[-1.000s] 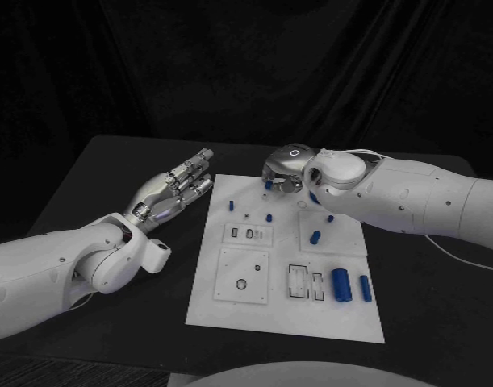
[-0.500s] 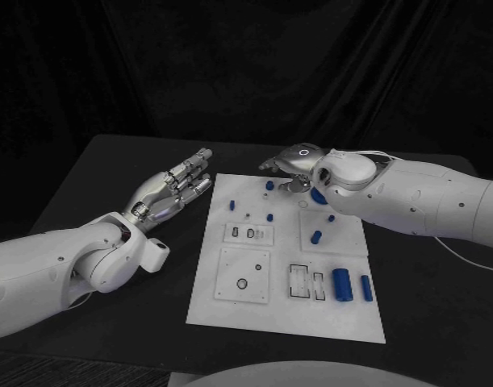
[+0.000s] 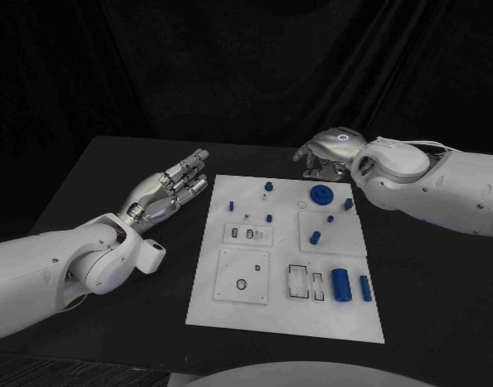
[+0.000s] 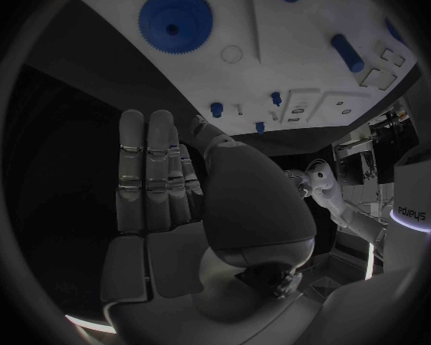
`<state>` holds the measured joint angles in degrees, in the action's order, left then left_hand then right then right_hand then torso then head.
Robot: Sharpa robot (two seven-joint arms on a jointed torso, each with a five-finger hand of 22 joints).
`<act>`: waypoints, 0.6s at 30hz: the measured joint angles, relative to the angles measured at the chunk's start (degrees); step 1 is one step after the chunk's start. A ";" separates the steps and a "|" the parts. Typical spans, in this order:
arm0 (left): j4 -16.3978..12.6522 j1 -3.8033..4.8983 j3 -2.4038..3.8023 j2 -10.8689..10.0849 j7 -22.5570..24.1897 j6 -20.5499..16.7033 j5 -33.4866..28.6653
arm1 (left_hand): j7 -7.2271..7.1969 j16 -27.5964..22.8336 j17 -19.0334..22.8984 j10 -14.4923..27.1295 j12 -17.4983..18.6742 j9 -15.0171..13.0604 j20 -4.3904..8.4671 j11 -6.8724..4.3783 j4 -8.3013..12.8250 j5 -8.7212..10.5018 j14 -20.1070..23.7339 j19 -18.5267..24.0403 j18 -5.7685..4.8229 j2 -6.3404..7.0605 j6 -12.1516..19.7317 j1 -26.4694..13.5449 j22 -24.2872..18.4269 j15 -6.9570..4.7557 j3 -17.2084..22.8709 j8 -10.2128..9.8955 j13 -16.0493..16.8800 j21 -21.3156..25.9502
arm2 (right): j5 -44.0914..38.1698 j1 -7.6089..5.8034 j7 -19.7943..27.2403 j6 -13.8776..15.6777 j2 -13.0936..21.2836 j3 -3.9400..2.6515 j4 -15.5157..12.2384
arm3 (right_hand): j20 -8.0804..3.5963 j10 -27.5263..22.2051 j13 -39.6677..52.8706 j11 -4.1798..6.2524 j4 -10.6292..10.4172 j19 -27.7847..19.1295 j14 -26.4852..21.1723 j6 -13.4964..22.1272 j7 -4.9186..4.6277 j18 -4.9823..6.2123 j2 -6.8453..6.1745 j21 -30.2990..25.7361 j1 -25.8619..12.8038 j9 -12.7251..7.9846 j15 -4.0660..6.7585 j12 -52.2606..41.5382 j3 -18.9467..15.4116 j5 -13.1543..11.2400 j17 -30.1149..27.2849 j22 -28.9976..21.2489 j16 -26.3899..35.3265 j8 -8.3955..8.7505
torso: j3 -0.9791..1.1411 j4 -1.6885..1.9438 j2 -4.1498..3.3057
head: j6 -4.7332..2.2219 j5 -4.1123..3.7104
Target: Assemble the parts on the task board
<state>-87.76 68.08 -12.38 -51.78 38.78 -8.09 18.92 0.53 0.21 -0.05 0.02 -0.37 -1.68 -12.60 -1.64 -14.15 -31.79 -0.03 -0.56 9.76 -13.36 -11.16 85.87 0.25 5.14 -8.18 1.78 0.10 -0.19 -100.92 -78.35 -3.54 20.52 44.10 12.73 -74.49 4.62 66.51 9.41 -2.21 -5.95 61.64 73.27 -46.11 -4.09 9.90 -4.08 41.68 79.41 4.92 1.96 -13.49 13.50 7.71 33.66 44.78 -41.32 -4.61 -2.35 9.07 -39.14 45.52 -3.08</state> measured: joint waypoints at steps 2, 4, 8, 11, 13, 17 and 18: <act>0.00 0.00 0.00 -0.01 0.00 0.00 0.00 | 0.00 0.00 0.00 0.00 0.00 0.00 -0.41 0.00 0.00 0.00 0.00 -0.01 0.00 0.00 0.00 0.00 0.00 0.00 0.00 0.00 0.00 0.00 | 0.00 0.01 -0.05 -0.24 1.07 0.05 -0.59 | -0.45 -0.86 10.30 0.95 -0.67 0.01 0.06 -1.09 0.10 -0.02 -0.17 -2.82 -2.01 0.50 0.41 -11.58 -2.19 0.00 -0.85 -1.31 2.07 0.01 | -0.06 -0.08 0.04 | 0.01 0.00; 0.01 0.00 0.00 -0.02 0.00 0.00 0.00 | 0.00 0.00 0.01 0.00 0.00 0.00 -0.41 0.00 0.16 0.00 0.00 -0.01 0.00 0.00 0.00 0.00 0.00 0.00 0.16 0.00 0.00 0.00 | 0.00 0.19 -0.18 -0.73 2.09 0.05 -1.04 | -1.03 -3.47 33.04 1.68 -1.56 2.46 1.96 -0.80 0.20 -0.02 1.07 -2.35 -3.75 1.18 0.80 -31.57 -3.95 0.00 5.50 0.24 -2.57 0.57 | -0.14 -0.18 0.09 | 0.02 0.03; 0.03 -0.01 0.00 -0.13 0.00 0.01 0.00 | 0.00 0.00 0.00 0.00 0.00 0.00 -0.41 0.00 0.24 0.00 0.00 -0.01 0.00 0.00 0.00 0.00 -0.01 0.00 0.24 0.00 -0.03 0.00 | -0.01 1.33 -0.49 -1.91 3.54 0.07 -1.32 | -1.58 15.09 63.65 2.50 -2.80 11.64 10.18 1.16 0.40 -2.93 1.64 15.61 -5.81 2.68 1.24 -69.11 -5.89 0.00 38.14 17.45 -33.52 0.69 | -0.29 -0.35 0.15 | 0.19 0.12; 0.05 -0.01 0.00 -0.17 0.00 0.02 0.00 | 0.00 0.00 0.00 0.00 0.00 0.00 -0.40 0.00 0.24 0.00 0.00 -0.01 0.00 0.00 0.00 0.00 0.04 0.00 0.24 0.00 -0.04 0.00 | -0.01 2.11 -0.82 -2.84 4.17 0.14 -1.27 | -2.02 17.24 65.48 2.63 -3.16 14.62 10.73 1.91 0.00 -4.13 2.27 23.56 -6.45 3.57 1.78 -76.01 -6.80 0.00 41.08 25.13 -44.34 0.69 | -0.38 -0.51 0.20 | 0.28 0.22; 0.10 -0.03 0.00 -0.16 0.00 0.04 0.00 | 0.00 0.00 0.00 -0.16 0.00 0.01 -0.40 0.16 0.24 0.00 0.00 -0.01 0.00 0.00 0.00 0.00 0.04 0.00 0.24 0.00 -0.04 0.00 | -0.01 2.53 -1.07 -3.38 4.41 0.14 -1.13 | -2.16 17.24 65.54 2.63 -3.45 16.37 10.73 1.91 0.00 -4.25 2.32 27.68 -7.25 4.03 1.78 -76.37 -7.10 0.30 41.29 28.82 -47.55 0.69 | -0.42 -0.58 0.23 | 0.28 0.24; 0.23 -0.06 0.00 -0.10 0.00 0.07 0.01 | 0.00 0.00 0.00 0.05 0.00 0.01 -0.40 0.36 0.24 0.00 0.00 -0.01 0.00 0.00 0.00 0.00 0.04 0.00 0.24 0.00 -0.05 0.00 | -0.01 3.13 -1.45 -3.97 4.60 0.14 -0.72 | -2.40 17.24 65.54 2.63 -3.69 18.35 10.75 1.91 0.00 -5.03 2.80 32.59 -7.74 4.80 1.80 -76.37 -7.34 0.46 41.29 30.17 -48.54 0.69 | -0.44 -0.67 0.21 | 0.15 0.21; 0.25 -0.06 0.00 -0.08 0.00 0.08 0.01 | 0.00 0.00 -0.01 0.05 0.00 0.01 -0.40 0.37 0.24 0.00 0.00 -0.01 0.00 0.00 0.00 0.00 0.04 0.00 0.24 0.00 -0.05 0.00 | -0.01 3.22 -1.52 -4.06 4.62 0.14 -0.64 | -2.45 17.24 65.54 2.63 -3.79 18.68 10.85 1.91 0.00 -5.24 2.81 33.06 -7.74 4.89 1.90 -76.37 -7.44 0.46 41.29 30.18 -48.54 0.69 | -0.44 -0.70 0.20 | 0.15 0.18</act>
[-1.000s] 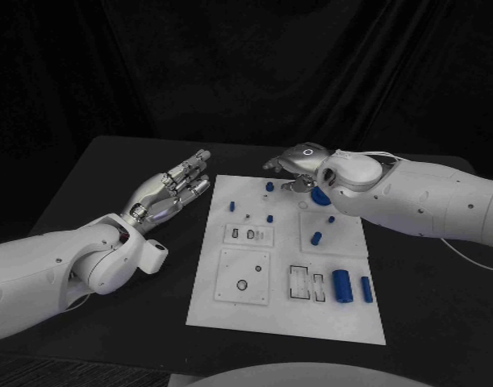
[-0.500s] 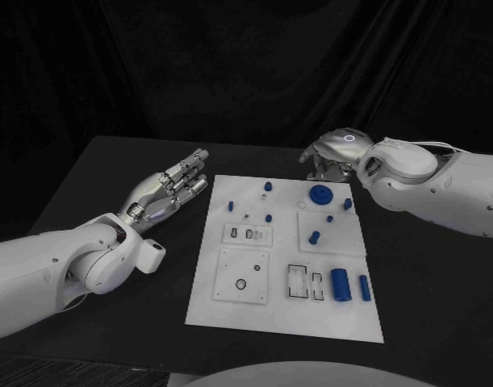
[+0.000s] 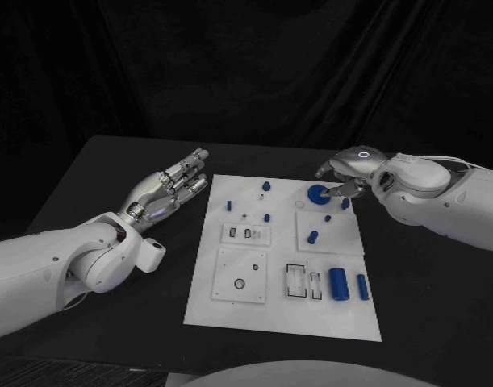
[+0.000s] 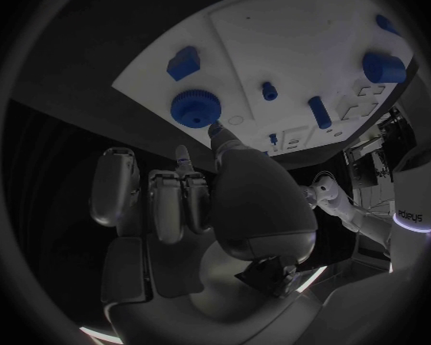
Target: Assemble the parts on the task board
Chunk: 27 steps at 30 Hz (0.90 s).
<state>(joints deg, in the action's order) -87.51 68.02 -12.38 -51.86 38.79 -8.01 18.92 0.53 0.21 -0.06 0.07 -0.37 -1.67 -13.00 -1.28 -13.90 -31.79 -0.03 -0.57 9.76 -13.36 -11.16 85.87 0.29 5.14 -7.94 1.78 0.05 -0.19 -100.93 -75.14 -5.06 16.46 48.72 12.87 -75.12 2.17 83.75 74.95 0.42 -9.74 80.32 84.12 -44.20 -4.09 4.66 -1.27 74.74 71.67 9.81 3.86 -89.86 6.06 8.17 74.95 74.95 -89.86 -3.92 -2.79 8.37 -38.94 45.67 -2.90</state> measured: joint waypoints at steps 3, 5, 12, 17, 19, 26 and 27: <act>0.08 -0.02 0.00 0.06 0.00 0.05 0.00 | 0.00 0.00 0.00 0.00 0.00 0.00 0.00 0.00 0.00 0.00 0.00 0.00 0.00 0.00 0.00 0.00 0.00 0.42 0.31 0.00 0.00 0.00 | 0.00 0.21 -0.21 -0.18 0.01 0.00 0.30 | 0.10 0.00 0.00 0.00 -0.21 0.48 0.08 -0.12 -0.12 -0.69 0.14 1.19 -0.46 0.24 0.08 0.00 -0.21 0.06 0.00 0.00 0.00 0.00 | 0.03 -0.06 -0.01 | 0.13 -0.01; 0.12 -0.04 0.00 0.08 0.00 0.09 0.00 | 0.00 0.00 -0.01 0.00 0.00 0.00 -0.02 0.00 0.00 0.00 0.00 -0.02 0.00 0.00 0.00 0.00 0.01 0.42 0.31 0.00 0.00 0.00 | 0.00 0.32 -0.32 -0.26 -0.01 -0.01 0.52 | 0.10 0.00 0.00 0.00 -0.22 0.48 0.08 -0.23 -0.23 -0.69 0.00 1.19 -0.60 0.24 0.09 0.00 -0.22 0.22 0.00 0.00 0.00 0.00 | 0.05 -0.07 -0.01 | 0.31 -0.04; 0.13 -0.05 0.00 0.09 0.00 0.18 0.00 | 0.00 0.00 -0.02 0.00 0.00 0.00 -0.21 0.00 0.16 0.00 0.17 -0.21 0.01 0.00 0.00 0.00 0.05 0.64 0.48 0.00 0.01 -0.07 | 0.00 0.60 -0.50 -0.58 -0.30 -0.01 1.07 | 0.10 0.00 -0.01 0.00 -0.20 0.47 0.08 -0.33 -0.33 -0.69 0.00 0.67 -0.59 0.11 0.08 0.00 -0.20 2.49 -0.01 -0.01 0.00 0.00 | 0.09 -0.03 -0.01 | 0.44 -0.18; 0.13 -0.06 0.00 0.09 0.00 0.27 0.00 | 0.00 0.00 -0.03 0.00 0.00 0.00 -0.46 0.00 0.16 0.00 0.00 -0.20 0.01 0.00 0.00 0.00 0.10 0.82 0.47 0.00 0.02 -0.22 | 0.00 0.87 -0.53 -0.96 -0.57 -0.01 1.57 | 0.10 0.00 -0.01 0.00 0.03 0.47 0.08 -1.36 -0.51 -0.68 0.27 0.59 -0.32 0.11 0.08 0.00 0.03 3.77 -0.01 -0.01 0.00 0.00 | 0.07 0.10 -0.01 | 0.41 -0.35; 0.14 -0.06 0.00 0.09 0.00 0.33 0.00 | 0.00 0.00 -0.03 0.00 0.00 0.01 -0.62 0.00 0.16 0.00 0.00 -0.21 0.00 0.00 0.00 0.00 0.10 0.82 0.47 0.00 0.02 -0.22 | 0.00 1.02 -0.53 -1.07 -0.71 -0.01 1.83 | 0.10 0.00 -0.01 0.00 0.19 0.47 0.08 -1.99 -0.49 -0.68 0.32 0.36 -0.27 0.14 0.08 0.00 0.19 3.77 -0.01 -0.01 0.00 -0.28 | 0.04 0.13 0.00 | 0.50 -0.40; 0.23 -0.08 0.00 0.17 0.00 0.46 0.00 | 0.00 0.00 -0.04 0.00 0.00 0.01 -0.62 0.00 0.31 0.00 0.21 -0.21 0.00 0.00 0.00 0.00 0.15 1.02 0.63 0.00 0.03 -0.21 | 0.00 1.42 -0.49 -1.15 -1.28 -0.01 2.43 | 0.10 -0.01 -0.01 0.00 0.27 0.47 0.08 -3.11 -0.42 -0.68 0.31 0.36 -0.27 0.34 0.08 0.00 0.27 3.33 -0.01 -0.02 0.00 -0.51 | 0.00 0.20 0.04 | 0.57 -0.41; 0.24 -0.08 0.00 0.19 0.00 0.49 0.00 | 0.00 0.00 -0.04 0.00 0.00 0.01 -0.75 0.00 0.32 0.00 0.05 -0.35 0.00 0.00 0.00 0.00 0.15 1.18 0.63 0.00 0.03 -0.21 | 0.00 1.51 -0.47 -1.14 -1.37 -0.01 2.48 | 0.10 -0.01 -0.02 0.00 0.43 0.47 0.08 -3.64 -0.31 -0.68 0.31 0.36 -0.27 0.44 0.08 0.00 0.11 2.59 -0.01 -0.02 0.00 -0.51 | -0.01 0.20 0.04 | 0.57 -0.40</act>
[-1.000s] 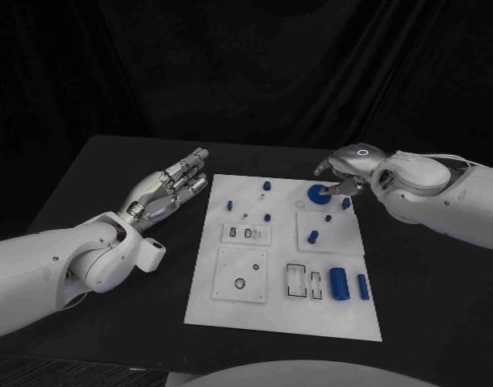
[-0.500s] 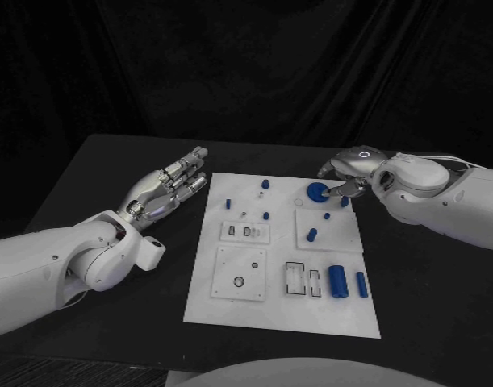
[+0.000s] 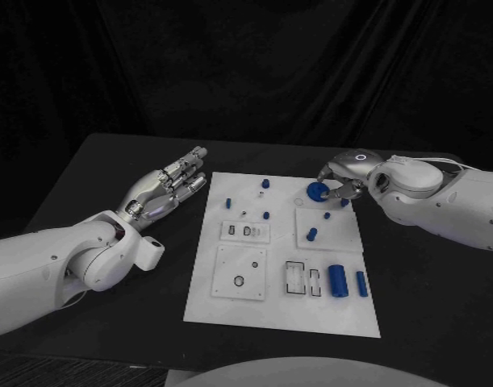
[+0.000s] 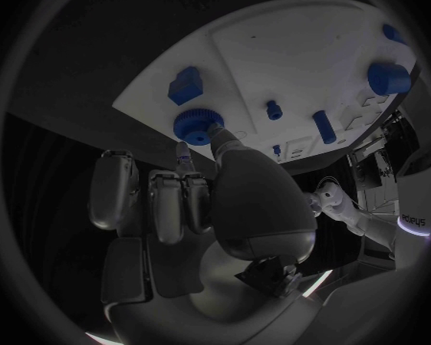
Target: Assemble the parts on the task board
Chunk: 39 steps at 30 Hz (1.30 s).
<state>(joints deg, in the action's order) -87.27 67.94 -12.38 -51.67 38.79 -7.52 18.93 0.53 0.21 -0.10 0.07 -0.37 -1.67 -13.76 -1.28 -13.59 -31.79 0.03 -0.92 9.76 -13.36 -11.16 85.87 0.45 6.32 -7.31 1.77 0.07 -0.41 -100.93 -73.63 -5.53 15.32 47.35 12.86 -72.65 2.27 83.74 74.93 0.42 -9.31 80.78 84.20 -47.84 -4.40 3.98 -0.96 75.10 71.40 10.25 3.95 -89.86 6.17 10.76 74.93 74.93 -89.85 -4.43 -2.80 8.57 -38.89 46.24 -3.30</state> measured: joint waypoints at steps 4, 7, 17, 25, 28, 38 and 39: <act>0.07 0.00 0.00 0.02 0.00 0.10 0.00 | 0.00 0.00 0.01 -0.17 0.00 0.00 -0.07 0.17 0.00 0.00 -0.05 -0.07 0.00 0.00 0.00 0.00 0.00 0.05 0.00 0.00 0.01 0.00 | 0.00 0.26 0.07 0.05 -0.35 0.00 0.20 | 0.00 0.00 0.00 0.00 0.21 0.00 0.00 -1.16 0.10 0.00 0.00 -0.16 0.00 0.32 0.00 0.00 0.22 -0.60 0.00 0.00 0.00 -0.41 | -0.03 0.01 0.01 | 0.17 0.02; 0.14 -0.01 0.00 0.03 0.00 0.15 0.00 | 0.00 0.00 0.02 -0.17 0.00 0.00 -0.07 0.17 0.00 0.00 -0.05 -0.07 0.00 0.00 0.00 0.00 0.00 0.05 0.00 0.00 0.01 0.00 | 0.00 0.45 0.12 0.09 -0.58 -0.07 0.42 | 0.00 0.00 0.00 0.00 0.51 0.00 -0.08 -1.90 0.18 0.01 0.24 -0.23 0.24 0.55 0.07 0.00 0.52 1.12 0.00 -0.01 0.00 -0.41 | -0.04 0.01 0.01 | 0.25 0.03; 0.18 -0.02 0.00 0.07 0.00 0.43 0.00 | 0.00 0.00 0.05 -0.18 0.00 0.00 -0.27 0.17 0.16 0.00 -0.05 -0.27 0.00 0.00 0.00 0.00 0.05 0.05 0.16 0.00 0.02 -0.23 | 0.06 1.00 0.51 0.84 -0.87 -0.42 0.90 | -0.21 0.20 -0.01 0.20 2.48 -0.21 -0.21 -5.23 -0.11 0.02 0.19 -0.43 1.17 1.00 0.21 0.00 2.49 7.90 -0.01 -0.01 0.00 -0.91 | -0.01 0.04 -0.03 | 0.31 -0.02; 0.19 -0.02 0.00 -0.01 0.00 0.57 0.00 | 0.00 0.00 0.04 -0.17 0.00 0.00 -0.27 0.17 0.16 0.00 0.16 -0.27 0.00 0.00 0.00 0.00 0.10 0.25 0.16 0.00 0.00 -0.23 | 0.14 1.36 1.28 2.84 -0.72 -0.38 0.76 | -0.53 0.41 -0.01 0.40 3.41 0.15 -0.20 -6.97 -1.85 0.02 -0.24 0.33 2.70 0.90 0.60 0.00 3.42 12.31 -0.01 -0.02 0.00 -1.29 | -0.01 0.04 -0.03 | 0.10 0.30; 0.20 -0.03 0.00 -0.05 0.00 0.59 0.00 | 0.00 0.00 0.04 -0.18 0.00 0.00 -0.27 0.17 0.16 0.00 -0.05 -0.27 0.00 0.00 0.00 0.00 0.10 0.46 0.16 0.00 -0.01 -0.23 | 0.69 1.41 1.55 3.76 -0.24 -0.32 -0.03 | -0.52 0.41 -0.02 0.40 4.29 0.51 -0.20 -7.25 -2.12 0.02 -0.10 0.51 3.28 0.87 0.60 0.00 4.25 12.31 -0.01 -0.02 0.00 -1.29 | -0.02 0.03 -0.03 | 0.09 0.57; 0.29 -0.03 0.00 -0.06 0.00 0.71 0.01 | 0.00 0.00 0.02 0.04 0.00 0.01 -0.31 0.38 0.00 0.00 -0.05 -0.31 0.01 0.00 0.00 0.00 0.09 0.46 0.31 0.00 -0.02 -0.22 | 5.20 -0.83 2.44 4.72 0.51 -0.07 -4.78 | -0.32 0.19 -0.02 0.18 5.24 1.12 -0.20 -7.28 -2.13 0.02 -0.83 1.41 4.00 0.87 0.60 0.01 4.89 12.26 -0.01 -0.03 0.00 -1.30 | -0.01 -0.02 0.01 | 0.21 0.99; 0.31 -0.03 0.00 -0.05 0.00 0.72 0.01 | 0.00 0.00 0.02 0.04 0.00 0.01 -0.47 0.38 0.00 0.00 -0.05 -0.48 0.00 0.00 0.00 0.00 0.10 0.46 0.31 0.00 -0.02 -0.22 | 5.48 -1.07 2.51 4.75 0.38 -0.09 -5.09 | -0.32 0.19 -0.02 0.18 5.24 1.12 -0.20 -7.28 -2.13 0.02 -0.82 1.45 4.00 0.87 0.60 0.00 4.89 12.26 -0.02 -0.03 0.00 -1.30 | -0.02 -0.02 0.03 | 0.21 0.99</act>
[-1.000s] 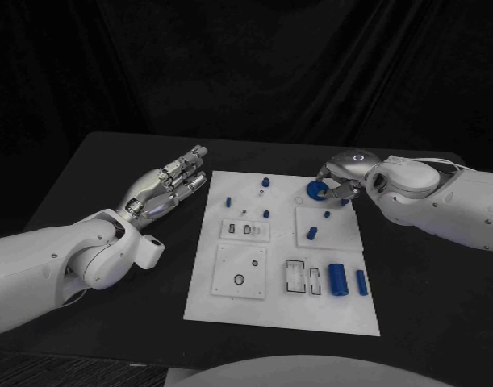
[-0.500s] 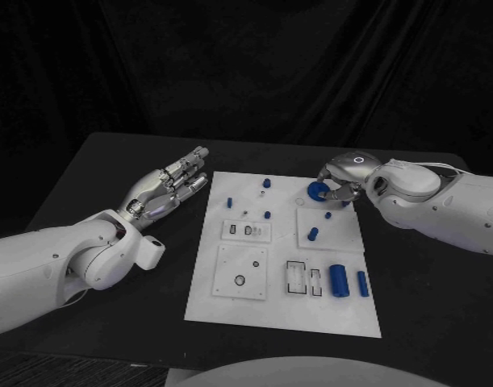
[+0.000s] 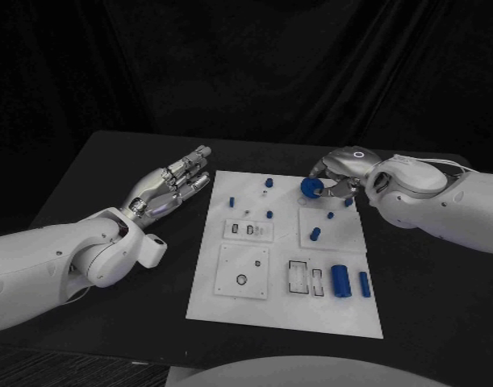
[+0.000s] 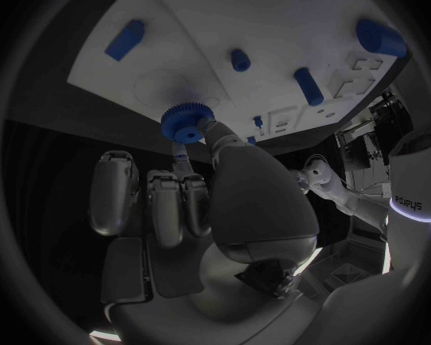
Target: Assemble the parts on the task board
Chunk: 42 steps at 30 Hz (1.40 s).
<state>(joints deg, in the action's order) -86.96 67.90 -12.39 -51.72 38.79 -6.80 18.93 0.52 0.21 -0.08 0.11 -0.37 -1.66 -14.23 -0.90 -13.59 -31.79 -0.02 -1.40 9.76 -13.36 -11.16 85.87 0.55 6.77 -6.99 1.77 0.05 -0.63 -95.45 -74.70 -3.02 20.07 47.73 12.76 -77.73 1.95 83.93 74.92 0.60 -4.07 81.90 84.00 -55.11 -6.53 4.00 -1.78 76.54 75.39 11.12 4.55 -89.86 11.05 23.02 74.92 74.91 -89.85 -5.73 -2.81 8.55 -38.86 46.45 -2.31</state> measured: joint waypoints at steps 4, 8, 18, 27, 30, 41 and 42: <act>0.08 0.00 0.00 0.18 0.00 0.07 0.00 | 0.00 0.00 0.00 0.00 0.00 0.00 0.00 0.00 0.00 0.00 0.00 0.00 0.00 0.00 0.00 0.00 0.04 0.00 0.00 0.00 0.00 0.00 | 1.01 -0.49 0.34 0.01 -1.22 0.00 -0.86 | 0.00 0.20 0.00 -0.20 0.06 0.00 0.00 -0.11 -0.10 0.00 0.07 0.00 -0.08 0.00 0.00 0.00 -0.06 -0.04 0.00 0.00 0.00 0.00 | -0.03 0.04 0.03 | -0.13 -0.12; 0.19 0.00 0.00 0.43 0.00 0.17 0.00 | 0.00 0.00 -0.01 0.00 0.00 0.00 0.00 0.00 0.00 0.00 0.00 0.00 0.00 0.00 0.00 0.00 0.04 0.00 0.00 0.00 0.01 0.00 | 1.67 -0.62 0.76 -0.08 -3.14 0.03 -0.85 | 0.21 0.00 0.00 -0.40 -0.11 0.21 0.00 -0.12 -0.10 0.00 0.13 0.38 -0.15 0.00 -0.01 0.00 0.10 0.04 0.00 0.00 0.00 0.00 | -0.07 0.14 0.01 | -0.32 -0.41; 0.48 0.00 0.00 0.92 0.00 0.46 0.00 | 0.00 0.00 -0.02 0.00 0.00 0.00 -0.21 0.00 0.00 0.00 0.00 0.21 0.00 0.00 0.00 0.00 0.03 0.00 0.00 0.00 0.02 0.00 | 2.46 -0.57 1.73 -0.75 -8.32 0.03 2.63 | 0.21 0.20 -0.01 -0.61 0.05 0.21 0.00 -0.14 -0.09 0.01 0.12 0.38 -0.16 0.00 -0.01 0.00 0.26 0.26 0.00 0.04 0.00 0.00 | -0.10 0.13 -0.05 | -0.60 -0.52; 0.67 -0.01 0.00 1.23 0.00 0.78 0.01 | 0.00 0.00 0.02 -0.20 0.00 0.00 -0.21 0.20 0.16 0.00 0.00 0.21 0.00 0.00 0.00 0.00 0.03 0.00 0.16 0.00 0.03 0.00 | 2.69 0.04 2.38 -1.70 -11.78 0.03 5.46 | 0.31 0.21 -0.01 -1.02 -0.06 0.30 -0.01 -0.25 -0.18 0.00 0.10 0.38 -0.17 0.00 -0.42 0.00 0.67 -0.27 -0.01 0.03 0.00 0.00 | -0.05 0.08 -0.08 | -0.36 -0.13; 0.76 -0.01 0.00 1.33 0.01 0.86 0.01 | 0.00 0.00 0.03 -0.20 0.00 0.00 -0.20 0.20 0.16 0.00 0.21 0.21 0.00 0.00 0.00 0.00 0.03 0.21 0.16 0.00 0.03 0.00 | 2.73 0.13 2.54 -2.08 -12.65 0.03 6.09 | 0.41 0.21 -0.01 -1.02 -0.03 0.41 -0.01 -0.29 -0.21 0.01 -0.14 0.24 -0.39 0.00 -0.42 0.00 0.98 -0.28 -0.01 0.03 0.00 0.33 | -0.05 0.08 -0.08 | -0.29 -0.12; 0.94 -0.01 0.00 1.58 0.00 1.15 0.01 | 0.00 0.00 0.02 -0.20 0.00 0.00 -0.20 0.19 0.16 0.00 0.00 0.21 0.00 0.00 0.00 0.00 0.04 0.42 0.16 0.00 0.05 0.00 | 2.84 0.39 2.86 -3.28 -14.77 -0.07 8.30 | 0.97 0.21 -0.01 -1.02 -0.12 -0.28 -0.01 0.34 0.45 0.01 -0.21 -1.67 -0.46 0.01 -0.42 0.00 1.85 -0.50 -0.01 0.02 0.00 1.99 | 0.01 0.13 -0.11 | -0.20 -0.50; 0.94 -0.01 0.00 1.58 0.00 1.16 0.01 | 0.00 0.00 0.02 -0.20 0.00 0.00 -0.20 0.19 0.16 0.00 0.00 0.21 0.00 0.00 0.00 0.00 0.07 0.42 0.16 0.00 0.04 0.00 | 2.85 0.39 2.86 -3.36 -14.85 -0.07 8.43 | 0.94 0.21 -0.01 -1.02 -0.12 -0.77 -0.02 1.43 1.13 0.00 -0.21 -2.24 -0.46 0.02 -0.57 0.00 2.33 -0.50 -0.01 0.02 0.00 2.01 | 0.01 0.13 -0.12 | -0.20 -0.43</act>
<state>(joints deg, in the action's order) -86.02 67.90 -12.39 -50.14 38.80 -5.63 18.94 0.52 0.21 -0.05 -0.09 -0.37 -1.66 -14.43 -0.70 -13.43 -31.79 -0.03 -1.19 9.76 -13.36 -11.16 85.87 0.62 7.19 -6.84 1.77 0.10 -0.63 -92.60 -74.31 -0.15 16.70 32.88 12.69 -69.31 2.89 84.14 74.91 -0.42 -4.19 81.13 83.98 -53.69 -5.40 4.00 -1.99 74.31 74.94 11.14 3.98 -89.85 13.38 22.52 74.91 74.93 -89.85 -3.71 -2.81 8.68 -38.98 46.25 -2.74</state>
